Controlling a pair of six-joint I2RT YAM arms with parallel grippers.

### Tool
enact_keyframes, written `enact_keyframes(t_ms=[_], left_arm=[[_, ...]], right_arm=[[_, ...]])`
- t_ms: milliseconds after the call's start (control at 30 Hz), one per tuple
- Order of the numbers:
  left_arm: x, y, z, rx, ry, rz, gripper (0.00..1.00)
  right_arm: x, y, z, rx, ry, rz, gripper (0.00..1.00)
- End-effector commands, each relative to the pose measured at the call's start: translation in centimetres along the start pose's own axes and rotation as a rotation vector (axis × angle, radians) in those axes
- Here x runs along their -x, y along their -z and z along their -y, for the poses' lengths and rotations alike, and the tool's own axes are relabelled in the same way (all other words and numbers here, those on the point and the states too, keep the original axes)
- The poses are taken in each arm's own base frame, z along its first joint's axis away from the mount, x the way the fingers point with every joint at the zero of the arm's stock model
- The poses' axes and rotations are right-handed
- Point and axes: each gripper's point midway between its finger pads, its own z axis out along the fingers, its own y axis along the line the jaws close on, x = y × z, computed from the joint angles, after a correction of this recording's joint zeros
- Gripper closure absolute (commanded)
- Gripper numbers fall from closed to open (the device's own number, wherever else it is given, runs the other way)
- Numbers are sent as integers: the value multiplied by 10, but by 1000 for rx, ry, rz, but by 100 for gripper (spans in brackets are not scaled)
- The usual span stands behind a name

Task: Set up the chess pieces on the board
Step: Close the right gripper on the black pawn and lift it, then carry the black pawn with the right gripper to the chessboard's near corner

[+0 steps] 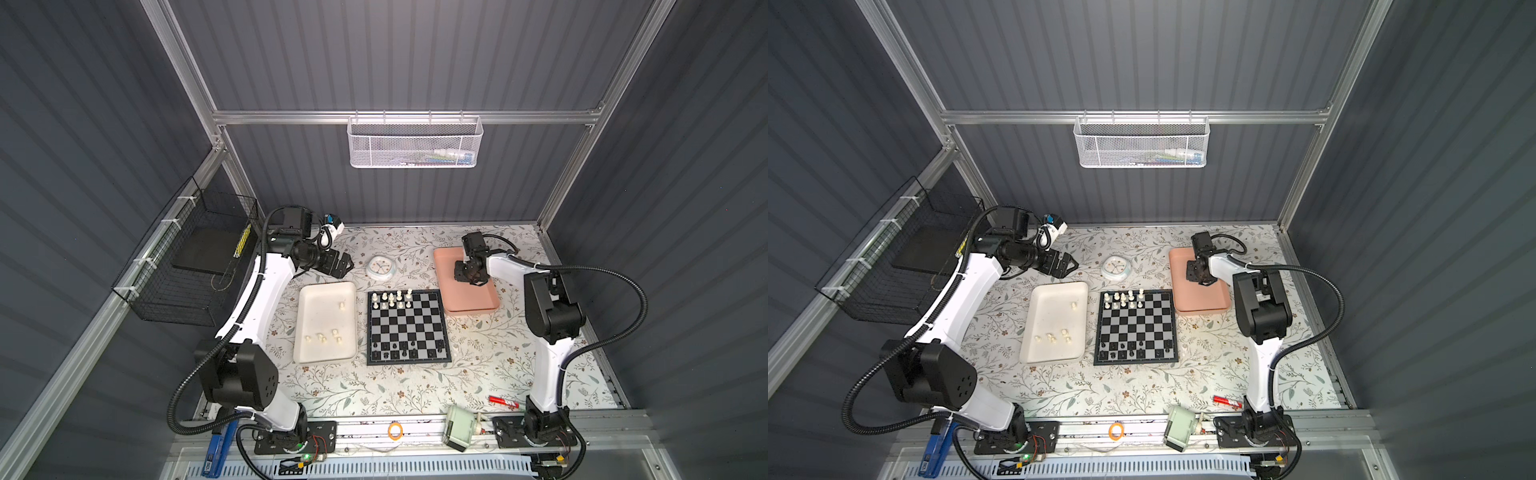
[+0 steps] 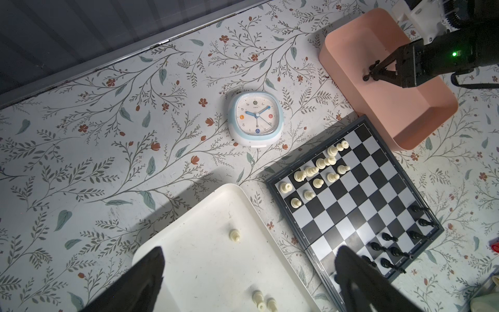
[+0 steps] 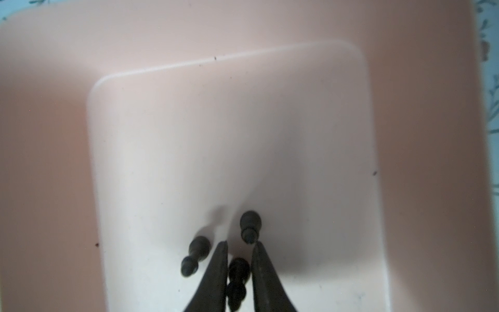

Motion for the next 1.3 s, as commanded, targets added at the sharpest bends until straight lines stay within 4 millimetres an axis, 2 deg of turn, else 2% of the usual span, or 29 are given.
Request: enact_keyframes(t_ms=[0,933,1267], left_arm=[[-2,-1,4,-13,-13,-12,0],[-1,2,4,-10,-17,-6,0],[-1,3,4,-4,-20,-1,1]], right_arm=[[4,5,2,-9,2,17,79],[1,7,-2,-11,25,17,88],[1,28,-4,-48,81,36,88]])
